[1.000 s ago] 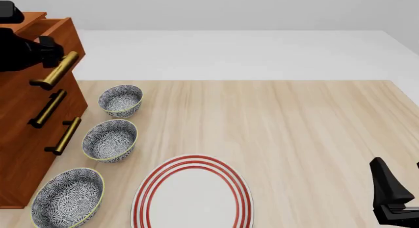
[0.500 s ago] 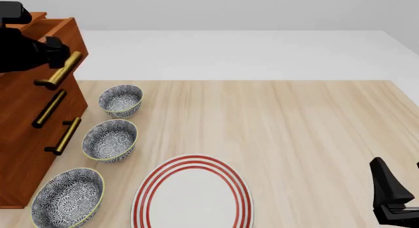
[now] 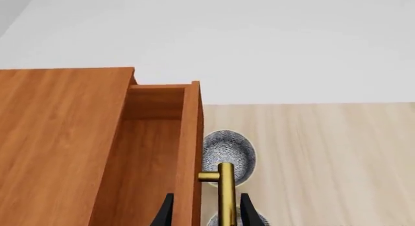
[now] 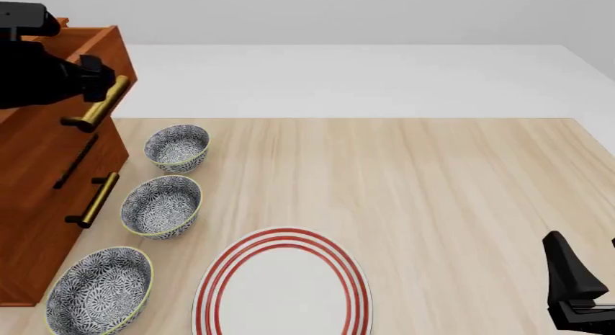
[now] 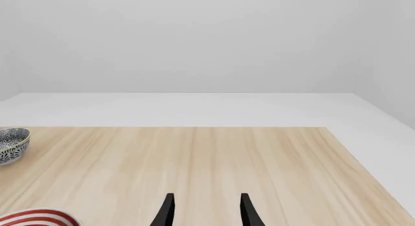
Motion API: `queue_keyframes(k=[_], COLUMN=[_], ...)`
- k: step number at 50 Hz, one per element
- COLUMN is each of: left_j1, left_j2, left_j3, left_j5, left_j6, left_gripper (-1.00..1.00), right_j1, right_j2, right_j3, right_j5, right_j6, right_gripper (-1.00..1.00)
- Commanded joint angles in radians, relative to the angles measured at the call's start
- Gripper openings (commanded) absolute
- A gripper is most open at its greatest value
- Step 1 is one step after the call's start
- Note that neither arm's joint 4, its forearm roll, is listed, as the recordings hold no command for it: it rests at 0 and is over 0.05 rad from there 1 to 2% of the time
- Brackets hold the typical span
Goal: Open the top drawer of the cabinet.
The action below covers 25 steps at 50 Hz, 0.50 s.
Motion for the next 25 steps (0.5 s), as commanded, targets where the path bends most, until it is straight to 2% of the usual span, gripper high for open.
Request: queue_keyframes(k=[1,25], left_j1=[-0.02,-0.044], left_j2=[0.046,0.055], left_j3=[0.054,0.059], left_j5=[0.001,-0.012], left_j6=[-0.009,-0.03], left_gripper=[1.0,1.0], right_j1=[0.0,0.0], right_j2=[0.0,0.0], right_j3=[0.0,0.0], right_j5=[0.0,0.0], right_j6=[0.0,0.0], right_gripper=[1.0,1.0])
